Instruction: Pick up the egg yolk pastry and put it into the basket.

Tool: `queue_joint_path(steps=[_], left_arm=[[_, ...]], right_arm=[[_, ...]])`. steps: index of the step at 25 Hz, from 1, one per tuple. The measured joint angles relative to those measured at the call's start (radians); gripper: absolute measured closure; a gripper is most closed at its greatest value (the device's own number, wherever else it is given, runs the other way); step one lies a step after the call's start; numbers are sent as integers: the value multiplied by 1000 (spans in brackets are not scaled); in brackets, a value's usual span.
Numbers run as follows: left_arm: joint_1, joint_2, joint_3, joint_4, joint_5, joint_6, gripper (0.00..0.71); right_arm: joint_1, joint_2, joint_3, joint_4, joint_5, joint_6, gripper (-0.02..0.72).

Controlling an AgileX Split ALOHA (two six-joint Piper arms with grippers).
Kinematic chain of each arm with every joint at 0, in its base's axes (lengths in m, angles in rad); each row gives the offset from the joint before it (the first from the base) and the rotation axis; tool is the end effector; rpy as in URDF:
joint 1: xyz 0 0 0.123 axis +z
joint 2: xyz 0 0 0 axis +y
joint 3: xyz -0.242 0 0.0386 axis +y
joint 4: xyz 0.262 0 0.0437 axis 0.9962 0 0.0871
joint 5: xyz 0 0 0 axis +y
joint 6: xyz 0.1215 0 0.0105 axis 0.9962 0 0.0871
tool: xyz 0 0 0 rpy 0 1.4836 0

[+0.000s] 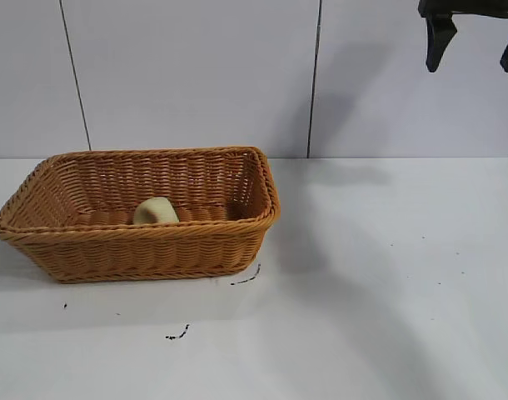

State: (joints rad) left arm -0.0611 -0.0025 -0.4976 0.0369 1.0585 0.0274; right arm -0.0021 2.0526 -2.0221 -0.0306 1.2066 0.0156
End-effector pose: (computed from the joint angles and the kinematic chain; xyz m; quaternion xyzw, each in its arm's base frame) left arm 0.0755 -0.0007 0.2696 0.0370 0.8517 0.0096 0.5227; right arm 0.4593 -0.0045 0.2439 0.0063 0.9778 -0.0137 0.2090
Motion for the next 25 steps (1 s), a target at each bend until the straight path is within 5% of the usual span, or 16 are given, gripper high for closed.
queue_joint_path(steps=[16, 25], left_arm=[[0, 0, 0, 0, 0, 0, 17], [0, 0, 0, 0, 0, 0, 17]], right_arm=[[0, -896, 992, 42, 4, -60, 27], [0, -1471, 1402, 122, -184, -63, 27]])
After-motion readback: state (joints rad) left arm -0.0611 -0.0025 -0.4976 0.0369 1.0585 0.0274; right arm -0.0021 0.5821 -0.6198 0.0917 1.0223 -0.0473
